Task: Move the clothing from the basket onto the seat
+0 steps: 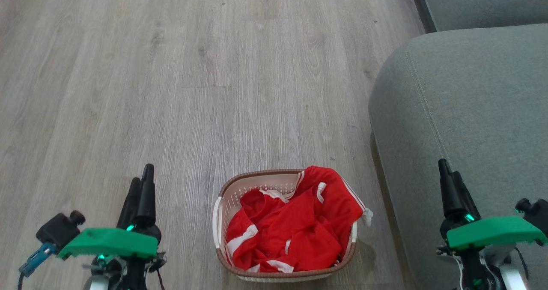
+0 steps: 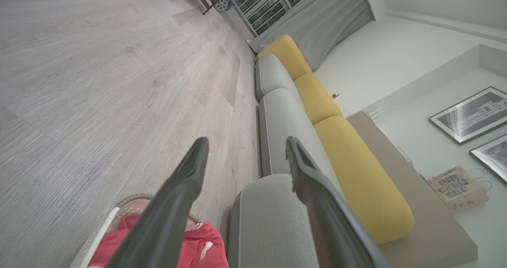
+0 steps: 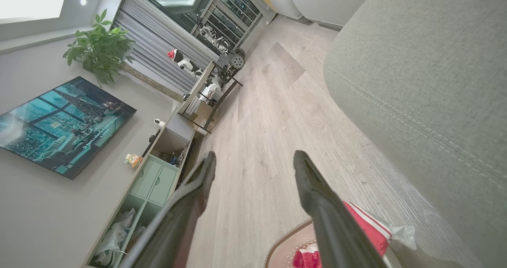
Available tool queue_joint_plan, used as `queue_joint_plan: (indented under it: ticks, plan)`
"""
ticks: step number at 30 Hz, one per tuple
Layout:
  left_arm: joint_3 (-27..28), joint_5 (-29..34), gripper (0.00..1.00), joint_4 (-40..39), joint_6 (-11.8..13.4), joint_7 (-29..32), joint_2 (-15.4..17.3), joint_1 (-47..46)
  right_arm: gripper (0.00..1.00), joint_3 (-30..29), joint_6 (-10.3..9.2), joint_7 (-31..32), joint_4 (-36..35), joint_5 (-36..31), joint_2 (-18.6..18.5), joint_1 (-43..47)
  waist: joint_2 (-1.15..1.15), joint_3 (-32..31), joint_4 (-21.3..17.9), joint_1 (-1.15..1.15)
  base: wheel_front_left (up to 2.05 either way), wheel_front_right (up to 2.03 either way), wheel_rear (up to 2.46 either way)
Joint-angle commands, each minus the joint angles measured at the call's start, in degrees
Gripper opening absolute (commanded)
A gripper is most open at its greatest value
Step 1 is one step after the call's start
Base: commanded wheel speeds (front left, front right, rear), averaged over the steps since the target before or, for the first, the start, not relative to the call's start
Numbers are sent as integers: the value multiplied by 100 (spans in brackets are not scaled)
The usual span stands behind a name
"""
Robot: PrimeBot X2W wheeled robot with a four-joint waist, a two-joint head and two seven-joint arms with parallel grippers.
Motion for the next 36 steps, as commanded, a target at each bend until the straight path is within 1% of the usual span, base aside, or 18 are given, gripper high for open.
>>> queue_joint_plan:
  ticks: [1,13,36]
  plan:
    - [62,190,100,-262,-4,-82,71,-301,100,63,0,-77,-251,-193,-97,-144,0,-1,2,0,0,0,0]
    - [-56,943,100,-366,-1,-266,76,-342,100,101,-1,-263,-354,-926,-90,-145,0,39,11,0,0,0,0]
    - [-290,2591,100,-533,38,-668,87,-425,100,262,-1,-668,-558,-2503,-113,-122,0,74,-7,0,0,0,0]
